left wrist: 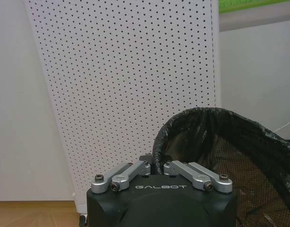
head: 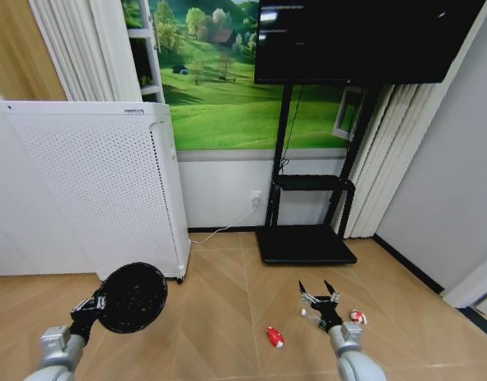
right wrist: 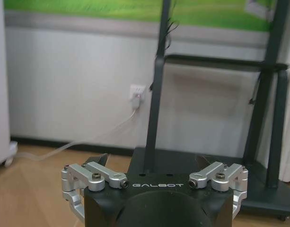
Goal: Pick up the trash bin and place the garbage on the floor into it.
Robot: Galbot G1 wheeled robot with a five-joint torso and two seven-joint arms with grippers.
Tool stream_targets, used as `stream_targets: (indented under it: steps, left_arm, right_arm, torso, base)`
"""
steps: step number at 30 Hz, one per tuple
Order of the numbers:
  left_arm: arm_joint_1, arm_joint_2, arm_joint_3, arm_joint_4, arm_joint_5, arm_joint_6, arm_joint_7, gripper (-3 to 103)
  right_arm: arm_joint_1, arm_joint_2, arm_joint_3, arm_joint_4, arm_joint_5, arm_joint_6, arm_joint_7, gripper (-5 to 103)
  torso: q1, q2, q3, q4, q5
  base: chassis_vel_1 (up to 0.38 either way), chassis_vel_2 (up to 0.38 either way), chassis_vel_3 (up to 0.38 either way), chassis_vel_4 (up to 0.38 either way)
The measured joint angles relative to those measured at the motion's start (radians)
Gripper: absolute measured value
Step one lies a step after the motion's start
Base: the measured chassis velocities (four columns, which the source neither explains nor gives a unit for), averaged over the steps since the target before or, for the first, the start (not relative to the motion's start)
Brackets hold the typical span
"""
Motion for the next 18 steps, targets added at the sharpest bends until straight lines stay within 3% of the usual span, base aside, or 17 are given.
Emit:
stream_targets:
  steps: [2, 3, 4, 5, 7, 8, 10, 18]
  left_arm:
    - [-0.007, 0.003, 0.008, 0.01, 0.004, 0.0, 0.001, 7]
    - [-0.007, 0.003, 0.008, 0.01, 0.004, 0.0, 0.001, 7]
    - [-0.013, 0.005, 0.013, 0.016, 0.006, 0.0, 0.001, 7]
    - [-0.013, 0.005, 0.013, 0.016, 0.006, 0.0, 0.001, 7]
    - [-0.022, 0.007, 0.022, 0.031, 0.01, 0.0, 0.002, 7]
    - [-0.022, 0.007, 0.022, 0.031, 0.01, 0.0, 0.002, 7]
    - [-0.028, 0.008, 0.031, 0.046, 0.014, -0.001, 0.003, 7]
    - [-0.03, 0.002, 0.051, 0.064, 0.024, -0.004, 0.005, 7]
  right_arm:
    - [0.004, -0.103, -0.05, -0.027, 0.016, -0.037, 0.019, 100]
    - [0.004, -0.103, -0.05, -0.027, 0.016, -0.037, 0.019, 100]
    - [0.009, -0.17, -0.095, -0.053, 0.036, -0.056, 0.032, 100]
    - [0.009, -0.17, -0.095, -0.053, 0.036, -0.056, 0.032, 100]
    - [0.014, -0.265, -0.187, -0.087, 0.068, -0.072, 0.058, 100]
    - [0.014, -0.265, -0.187, -0.087, 0.068, -0.072, 0.058, 100]
    - [0.027, -0.329, -0.288, -0.114, 0.087, -0.078, 0.077, 100]
    - [0.156, -0.345, -0.521, -0.254, 0.125, -0.067, 0.094, 100]
  torso:
    - [0.0, 0.0, 0.0, 0.0003, -0.0006]
    - [0.0, 0.0, 0.0, 0.0003, -0.0006]
    - [0.0, 0.0, 0.0, 0.0005, -0.0005]
    - [0.0, 0.0, 0.0, 0.0005, -0.0005]
    - [0.0, 0.0, 0.0, 0.0002, -0.0004]
    - [0.0, 0.0, 0.0, 0.0002, -0.0004]
    - [0.0, 0.0, 0.0, 0.0, -0.0003]
    - [0.0, 0.0, 0.0, 0.0002, -0.0004]
  base:
    - [0.0, 0.0, 0.0, 0.0]
    - [0.0, 0.0, 0.0, 0.0]
    - [0.0, 0.0, 0.0, 0.0]
    - [0.0, 0.0, 0.0, 0.0]
    - [0.0, 0.0, 0.0, 0.0]
    - [0.0, 0.0, 0.0, 0.0]
    - [0.0, 0.0, 0.0, 0.0]
    - [0.0, 0.0, 0.0, 0.0]
